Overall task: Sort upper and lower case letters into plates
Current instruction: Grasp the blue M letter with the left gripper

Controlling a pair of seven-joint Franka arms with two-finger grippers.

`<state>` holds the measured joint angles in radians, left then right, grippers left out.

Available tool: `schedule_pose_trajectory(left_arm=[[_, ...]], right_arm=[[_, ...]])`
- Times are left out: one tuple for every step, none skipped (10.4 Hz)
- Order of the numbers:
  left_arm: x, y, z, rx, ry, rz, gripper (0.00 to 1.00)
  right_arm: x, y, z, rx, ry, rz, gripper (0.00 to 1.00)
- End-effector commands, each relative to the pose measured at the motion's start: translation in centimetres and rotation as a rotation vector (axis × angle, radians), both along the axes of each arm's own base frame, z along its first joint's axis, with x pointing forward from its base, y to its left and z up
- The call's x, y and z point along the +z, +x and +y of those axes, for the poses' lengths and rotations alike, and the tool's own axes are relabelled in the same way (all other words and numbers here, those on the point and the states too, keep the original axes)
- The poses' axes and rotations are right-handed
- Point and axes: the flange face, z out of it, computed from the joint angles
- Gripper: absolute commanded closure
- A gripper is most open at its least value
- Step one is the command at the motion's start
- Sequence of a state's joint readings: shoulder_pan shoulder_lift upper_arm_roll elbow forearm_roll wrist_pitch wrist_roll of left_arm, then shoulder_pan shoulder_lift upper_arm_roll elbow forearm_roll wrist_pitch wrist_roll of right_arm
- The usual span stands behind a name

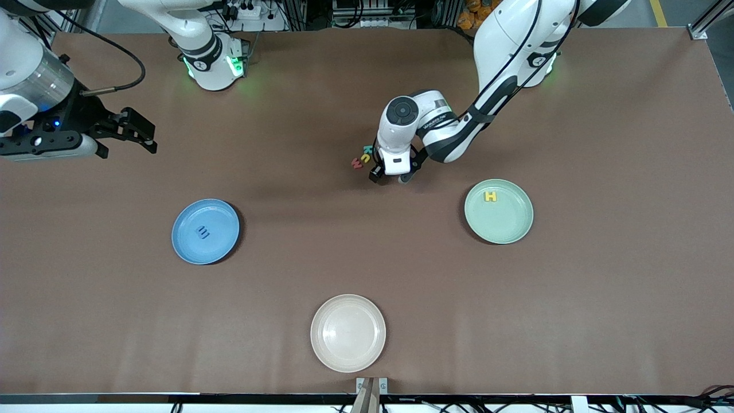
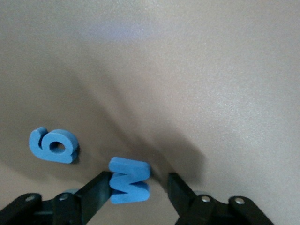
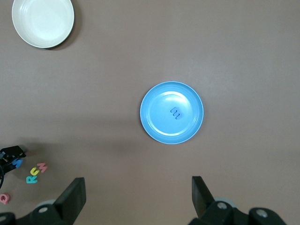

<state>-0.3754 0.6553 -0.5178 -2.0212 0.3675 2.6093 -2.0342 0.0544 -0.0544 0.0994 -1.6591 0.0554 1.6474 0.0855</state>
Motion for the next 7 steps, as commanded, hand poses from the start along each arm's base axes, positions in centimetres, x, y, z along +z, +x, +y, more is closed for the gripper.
schedule_pose_trajectory(left_arm=[[-0.7,-0.3,0.6,0.016,0.009,-0.006,0.58],[-0.7,-0.3,0.6,0.016,0.009,-0.006,0.62],[-0.8,-0.3,0.6,0.015,0.01,-0.005,0.65],[-0.8,-0.3,0.6,0.013,0.011,-0.006,0.67],[-0.6,-0.2,0.8,0.012,0.012,-0.007,0.67],[-0.4,0.5,1.2,0.016,0.012,-0.011,0.68],[0.1,0.9,1.3,0.02,0.009,-0.021,0.69]], right_arm=[[0.0,0.3,0.1,0.004,0.023,-0.007,0.0],[-0.5,0.7,0.3,0.006,0.024,-0.011,0.0],[-0.6,0.7,1.2,0.013,0.025,-0.012,0.0],[-0.8,0.6,1.5,0.016,0.023,-0.007,0.0],[-1.2,0.7,1.7,0.018,0.02,0.003,0.0],[-1.5,0.6,2.6,0.031,0.019,0.013,0.0],[-1.9,0.7,3.2,0.023,0.018,0.017,0.0]])
